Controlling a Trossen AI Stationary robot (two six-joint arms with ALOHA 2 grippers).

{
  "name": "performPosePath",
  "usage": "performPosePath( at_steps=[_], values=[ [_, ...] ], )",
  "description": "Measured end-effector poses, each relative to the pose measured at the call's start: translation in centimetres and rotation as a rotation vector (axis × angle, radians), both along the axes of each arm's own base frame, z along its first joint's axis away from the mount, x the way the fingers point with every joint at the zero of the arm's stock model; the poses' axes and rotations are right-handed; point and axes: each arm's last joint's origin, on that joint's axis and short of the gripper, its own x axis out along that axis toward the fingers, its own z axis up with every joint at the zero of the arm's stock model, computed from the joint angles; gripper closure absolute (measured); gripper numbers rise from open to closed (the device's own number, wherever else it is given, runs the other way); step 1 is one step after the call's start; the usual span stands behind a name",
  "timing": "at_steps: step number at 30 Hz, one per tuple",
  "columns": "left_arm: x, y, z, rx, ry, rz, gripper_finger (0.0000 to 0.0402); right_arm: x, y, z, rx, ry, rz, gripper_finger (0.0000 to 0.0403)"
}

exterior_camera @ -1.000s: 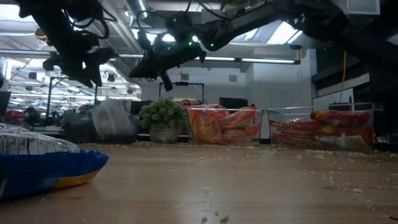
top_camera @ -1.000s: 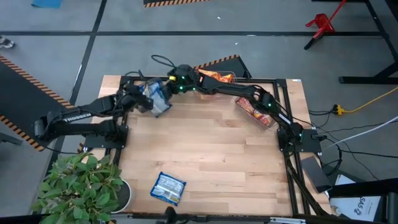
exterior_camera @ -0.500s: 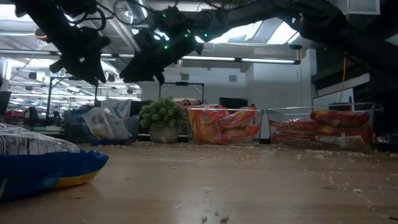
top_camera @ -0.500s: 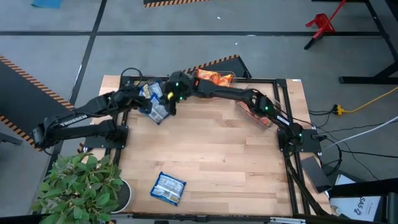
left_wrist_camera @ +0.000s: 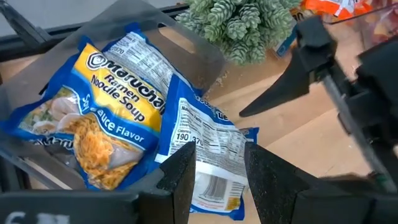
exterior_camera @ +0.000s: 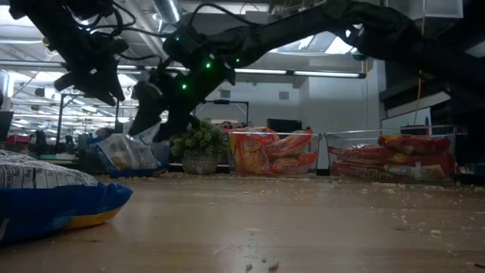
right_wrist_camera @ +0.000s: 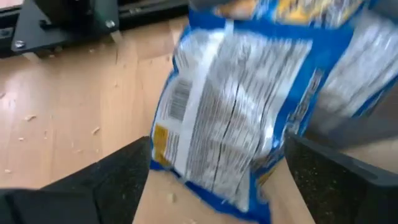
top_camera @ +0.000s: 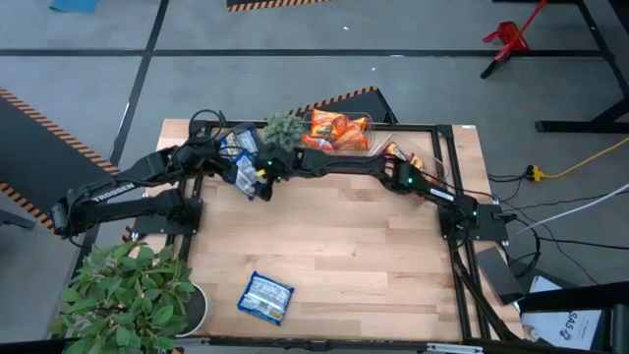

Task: Sort Maruchan noodles
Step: Put the blue noodle pack into the black bin

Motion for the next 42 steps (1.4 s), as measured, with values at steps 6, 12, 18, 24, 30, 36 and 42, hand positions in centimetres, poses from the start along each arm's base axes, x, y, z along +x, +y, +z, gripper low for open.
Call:
performPosePath(
  at_steps=[6, 12, 18, 24, 30, 36, 42],
  values=[
    [-0.1, 0.0, 0.0, -0.007, 0.0, 0.008, 0.0269, 0.5, -0.7, -3.0, 0.07, 0.006, -0.056, 0.0047],
    [-0.1, 0.0, 0.0, -0.006, -0.001, 0.007, 0.0269, 0.9, -1.6, -5.0, 0.229, -0.035, -0.075, 0.0061],
    [-0.1, 0.0, 0.0, -0.006, 0.0, 0.007, 0.0269, 1.0, -1.5, -5.1, 0.26, -0.046, -0.086, 0.0201],
    [-0.2, -0.1, 0.0, -0.008, 0.0, 0.006, 0.0269, 1.0, -1.3, -5.0, 0.331, -0.056, -0.017, 0.0385],
    [-0.6, -0.4, 0.3, 0.007, -0.034, 0.001, 0.0269, 1.1, -1.1, -4.5, 0.43, -0.053, 0.008, 0.04],
    [-1.4, -0.9, 0.9, -0.001, -0.12, -0.007, 0.0269, 1.4, -1.3, -0.4, 0.436, -0.192, 0.023, 0.0403],
    [-2.4, -1.5, 1.5, 0.011, -0.211, 0.015, 0.0269, 0.7, -2.7, 3.8, 0.415, -0.312, 0.014, 0.0403]
  ],
)
